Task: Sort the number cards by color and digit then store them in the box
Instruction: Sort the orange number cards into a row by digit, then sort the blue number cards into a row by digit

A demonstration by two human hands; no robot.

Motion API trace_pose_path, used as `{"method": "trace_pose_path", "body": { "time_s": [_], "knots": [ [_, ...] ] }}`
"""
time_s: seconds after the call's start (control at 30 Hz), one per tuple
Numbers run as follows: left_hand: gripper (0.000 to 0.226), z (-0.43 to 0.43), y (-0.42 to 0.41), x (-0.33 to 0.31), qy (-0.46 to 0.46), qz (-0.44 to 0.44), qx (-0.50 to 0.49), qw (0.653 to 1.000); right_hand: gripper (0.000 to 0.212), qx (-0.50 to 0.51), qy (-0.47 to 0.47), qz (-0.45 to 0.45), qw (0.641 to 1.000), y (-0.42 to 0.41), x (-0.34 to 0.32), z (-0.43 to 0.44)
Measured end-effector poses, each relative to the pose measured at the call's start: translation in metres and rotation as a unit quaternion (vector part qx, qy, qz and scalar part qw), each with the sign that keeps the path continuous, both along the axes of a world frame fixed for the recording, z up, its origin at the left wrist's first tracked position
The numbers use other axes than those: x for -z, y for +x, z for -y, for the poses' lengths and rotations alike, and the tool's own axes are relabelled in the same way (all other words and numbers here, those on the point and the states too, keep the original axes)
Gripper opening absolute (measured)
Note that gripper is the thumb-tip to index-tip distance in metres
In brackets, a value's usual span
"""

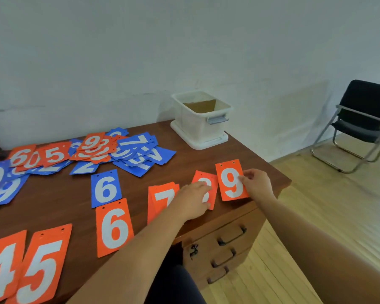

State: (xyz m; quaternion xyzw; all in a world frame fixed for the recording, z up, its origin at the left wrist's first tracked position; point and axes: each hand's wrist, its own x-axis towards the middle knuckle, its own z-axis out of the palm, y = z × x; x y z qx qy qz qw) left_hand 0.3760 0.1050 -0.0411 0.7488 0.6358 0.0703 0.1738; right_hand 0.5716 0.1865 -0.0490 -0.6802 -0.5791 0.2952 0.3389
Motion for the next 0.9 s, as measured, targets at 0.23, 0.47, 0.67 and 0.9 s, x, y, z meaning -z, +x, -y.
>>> {"method": "trace_pose_path", "body": {
  "time_s": [0.23, 0.47, 0.67, 0.9],
  "knots": [
    [0.058, -0.008, 0.012, 0.014, 0.023, -0.068, -0.025, 0.997, 0.033, -0.012, -0.003, 0.168, 0.986, 0.014, 0.009, -0.010],
    [0.057, -0.005, 0.025, 0.028, 0.088, -0.073, -0.072, 0.991, 0.031, -0.010, 0.010, 0.246, 0.969, 0.003, 0.017, -0.023],
    [0.048, -0.008, 0.025, 0.025, 0.102, -0.071, -0.084, 0.989, 0.032, -0.010, 0.008, 0.263, 0.965, 0.002, 0.012, -0.026],
    [0.026, -0.012, -0.030, 0.002, 0.181, 0.028, -0.139, 0.973, 0.032, -0.135, 0.109, 0.182, 0.968, -0.053, -0.015, -0.034]
  ]
}}
